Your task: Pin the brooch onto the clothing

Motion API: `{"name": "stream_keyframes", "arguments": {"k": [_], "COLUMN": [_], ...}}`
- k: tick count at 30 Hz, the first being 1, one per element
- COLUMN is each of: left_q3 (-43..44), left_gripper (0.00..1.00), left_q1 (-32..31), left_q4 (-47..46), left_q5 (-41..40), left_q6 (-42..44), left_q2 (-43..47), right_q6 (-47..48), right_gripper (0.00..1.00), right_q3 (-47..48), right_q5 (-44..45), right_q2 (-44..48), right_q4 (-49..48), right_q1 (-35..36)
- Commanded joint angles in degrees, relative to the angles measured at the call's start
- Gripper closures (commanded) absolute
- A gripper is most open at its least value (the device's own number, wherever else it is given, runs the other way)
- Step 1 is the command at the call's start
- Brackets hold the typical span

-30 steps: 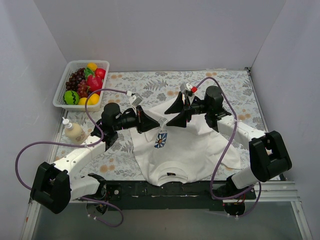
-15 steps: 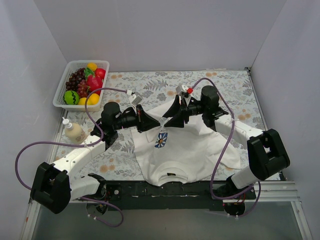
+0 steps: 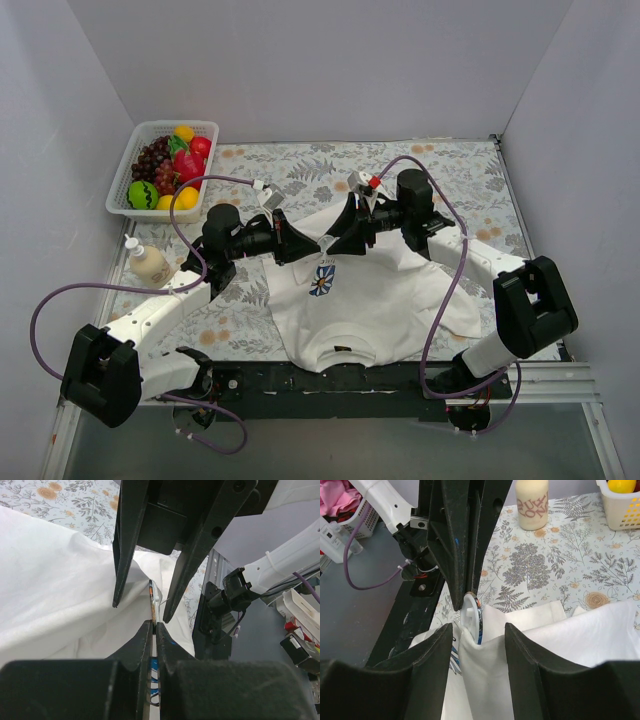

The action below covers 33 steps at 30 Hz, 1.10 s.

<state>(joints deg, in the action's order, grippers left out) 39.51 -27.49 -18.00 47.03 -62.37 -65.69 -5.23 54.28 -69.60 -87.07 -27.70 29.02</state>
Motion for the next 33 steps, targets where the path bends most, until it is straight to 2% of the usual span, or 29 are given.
{"name": "stream_keyframes", "arguments": {"k": [1,9,22,25,29,33], "left_q3": [2.8,2.9,2.9,3.1,3.4,3.5], "left_gripper": [1.0,1.0,1.0,1.0,1.0,1.0], "left_q1": [0.3,0.3,0.3,0.3,0.3,0.3], "left_q4": [-1.1,-1.4,-1.0,-1.0,-0.8,-0.7], "left_q5": [0.5,1.0,0.7,0.6,0.9,1.0], "left_q6": [0.8,0.2,0.6,0.5,0.7,0.5], "left_q2": [2.4,2.2,2.4,2.4,2.1,2.0], "right_q6": [3.6,5.1,8.0,7.6,5.9,5.7], "right_gripper": [0.46,0.48,0.46,0.49,0.58,0.58], "right_q3": [3.6,4.6,5.3,5.5,5.5,5.7], "right_q5": [-0.8,-1.2,-1.9,-2.2,-2.9,-2.4], "right_q2": [1.7,1.8,2.7,2.6,2.0,1.5], "right_q4": [5.4,7.7,10.9,10.4,8.7,8.8], "right_q1": [0.0,0.0,-1.0,-1.3,-1.3,-1.3]}}
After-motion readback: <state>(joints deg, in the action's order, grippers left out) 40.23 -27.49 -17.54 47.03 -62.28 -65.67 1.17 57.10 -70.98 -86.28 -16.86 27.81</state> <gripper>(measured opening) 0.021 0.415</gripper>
